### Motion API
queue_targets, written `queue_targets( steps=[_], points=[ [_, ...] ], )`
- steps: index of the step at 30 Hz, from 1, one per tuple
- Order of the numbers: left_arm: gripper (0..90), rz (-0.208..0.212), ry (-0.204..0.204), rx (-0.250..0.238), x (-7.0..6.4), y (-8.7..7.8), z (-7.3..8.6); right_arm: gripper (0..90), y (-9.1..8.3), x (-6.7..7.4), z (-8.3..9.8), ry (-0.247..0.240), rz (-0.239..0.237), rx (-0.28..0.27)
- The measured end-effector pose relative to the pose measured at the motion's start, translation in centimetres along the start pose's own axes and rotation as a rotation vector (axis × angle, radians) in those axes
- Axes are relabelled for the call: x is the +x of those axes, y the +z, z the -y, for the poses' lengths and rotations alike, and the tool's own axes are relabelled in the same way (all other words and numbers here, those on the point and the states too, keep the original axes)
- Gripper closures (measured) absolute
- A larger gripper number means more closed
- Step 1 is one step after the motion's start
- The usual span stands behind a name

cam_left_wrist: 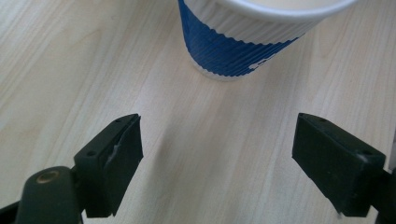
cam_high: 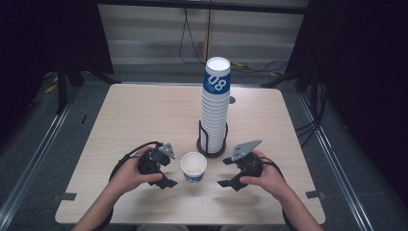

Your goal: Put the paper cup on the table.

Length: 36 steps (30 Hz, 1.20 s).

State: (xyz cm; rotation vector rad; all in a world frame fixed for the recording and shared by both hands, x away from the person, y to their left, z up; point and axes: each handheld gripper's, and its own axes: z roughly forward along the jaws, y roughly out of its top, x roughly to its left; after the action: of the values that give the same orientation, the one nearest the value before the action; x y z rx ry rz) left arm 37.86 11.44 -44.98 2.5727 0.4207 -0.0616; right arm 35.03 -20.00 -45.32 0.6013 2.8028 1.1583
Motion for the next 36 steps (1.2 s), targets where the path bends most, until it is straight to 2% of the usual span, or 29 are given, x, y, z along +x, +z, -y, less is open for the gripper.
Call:
queue_targets(
  steps=[3,5,6,10,12,13,15,16,18,20,21,22,23,24,27,29,32,36],
  points=[
    [16.1,-0.01,-0.006,-0.006,0.2,-0.3,0.4,15.2,-0.3,0.0,0.3,-0.001,0.017,0.004],
    [16.1,-0.014,-0.032,-0.028,0.1,-0.4,0.7,15.2,-0.5,-0.1,0.4,0.011,0.023,-0.001],
    [16.1,-0.019,-0.012,-0.012,0.3,-0.6,0.8,15.2,-0.6,-0.1,0.5,0.009,0.028,-0.003],
    [16.1,-0.022,-0.036,-0.046,0.5,-0.7,1.5,15.2,-0.9,0.0,1.0,0.01,0.048,-0.006],
    [16.1,-0.022,-0.06,-0.06,0.6,-0.7,1.9,15.2,-1.1,0.0,1.2,0.01,0.055,0.0],
    [16.1,-0.026,-0.05,-0.053,0.8,-0.8,2.1,15.2,-1.2,0.0,1.3,0.009,0.061,0.001],
    [16.1,-0.028,-0.075,-0.062,0.7,-0.8,2.4,15.2,-1.3,0.0,1.5,0.013,0.062,-0.002],
    [16.1,-0.028,-0.048,-0.045,1.0,-0.8,2.6,15.2,-1.4,0.0,1.6,0.017,0.064,-0.002],
    [16.1,-0.023,-0.084,-0.069,1.0,-0.7,3.0,15.2,-1.6,0.0,1.8,0.02,0.072,-0.003],
    [16.1,-0.017,-0.068,-0.061,1.2,-0.8,3.3,15.2,-1.7,-0.1,2.1,0.021,0.078,-0.005],
    [16.1,-0.019,-0.094,-0.078,1.2,-0.7,3.5,15.2,-1.8,-0.1,2.3,0.024,0.081,-0.005],
    [16.1,-0.018,-0.101,-0.078,1.3,-0.7,3.8,15.2,-1.8,-0.1,2.4,0.025,0.082,-0.006],
    [16.1,-0.022,-0.087,-0.065,1.5,-0.9,4.0,15.2,-2.0,-0.1,2.7,0.031,0.085,-0.004],
    [16.1,-0.022,-0.112,-0.085,1.5,-0.8,4.2,15.2,-2.1,-0.2,2.8,0.031,0.088,-0.004],
    [16.1,-0.022,-0.13,-0.107,1.7,-1.0,4.7,15.2,-2.3,-0.3,3.4,0.049,0.097,-0.006],
    [16.1,-0.024,-0.124,-0.115,1.9,-1.1,4.9,15.3,-2.5,-0.4,3.7,0.052,0.105,-0.013],
    [16.1,-0.031,-0.147,-0.133,2.0,-1.3,5.4,15.3,-2.8,-0.5,4.2,0.071,0.112,-0.02],
    [16.1,-0.033,-0.141,-0.126,2.3,-1.4,5.9,15.3,-3.1,-0.6,4.6,0.075,0.125,-0.029]
  ],
)
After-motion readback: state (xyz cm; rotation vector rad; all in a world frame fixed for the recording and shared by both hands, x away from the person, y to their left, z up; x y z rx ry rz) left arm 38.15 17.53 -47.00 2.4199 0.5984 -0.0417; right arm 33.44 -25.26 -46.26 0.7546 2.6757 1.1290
